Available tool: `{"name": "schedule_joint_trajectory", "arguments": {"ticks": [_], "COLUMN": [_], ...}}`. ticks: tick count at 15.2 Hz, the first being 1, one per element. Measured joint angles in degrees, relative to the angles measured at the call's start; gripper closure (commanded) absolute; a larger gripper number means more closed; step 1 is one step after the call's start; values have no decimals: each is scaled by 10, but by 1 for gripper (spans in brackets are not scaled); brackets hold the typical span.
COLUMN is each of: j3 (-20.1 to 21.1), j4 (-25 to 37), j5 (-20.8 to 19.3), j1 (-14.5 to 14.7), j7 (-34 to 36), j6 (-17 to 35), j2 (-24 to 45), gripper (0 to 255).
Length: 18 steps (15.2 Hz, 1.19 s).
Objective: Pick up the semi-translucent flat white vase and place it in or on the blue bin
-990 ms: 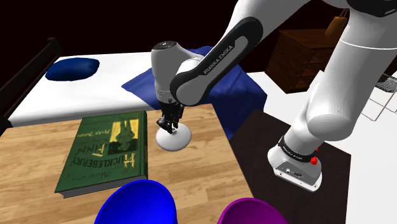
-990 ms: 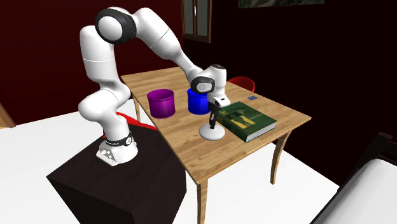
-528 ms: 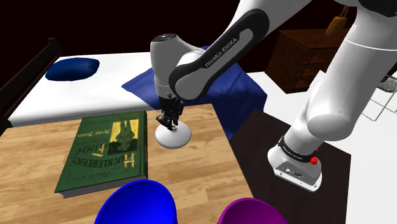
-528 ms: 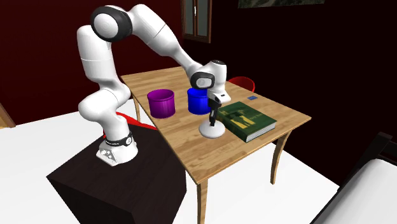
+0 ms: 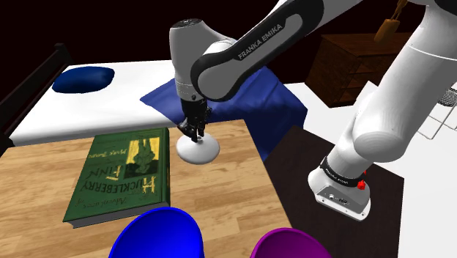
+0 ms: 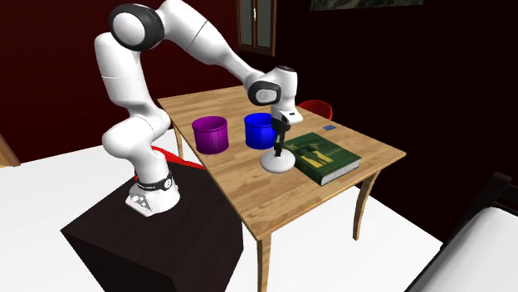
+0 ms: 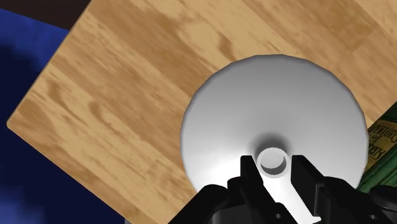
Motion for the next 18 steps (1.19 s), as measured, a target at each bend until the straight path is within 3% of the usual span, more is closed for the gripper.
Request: {"name": "schedule_joint_trajectory", "arguments": {"ticks": [18], "j3": [-7], "j4": [73], "j5": [31], "j1": [-2], "j7": [-19], "j6": [-141], "j2": [-74], "gripper": [255]}}
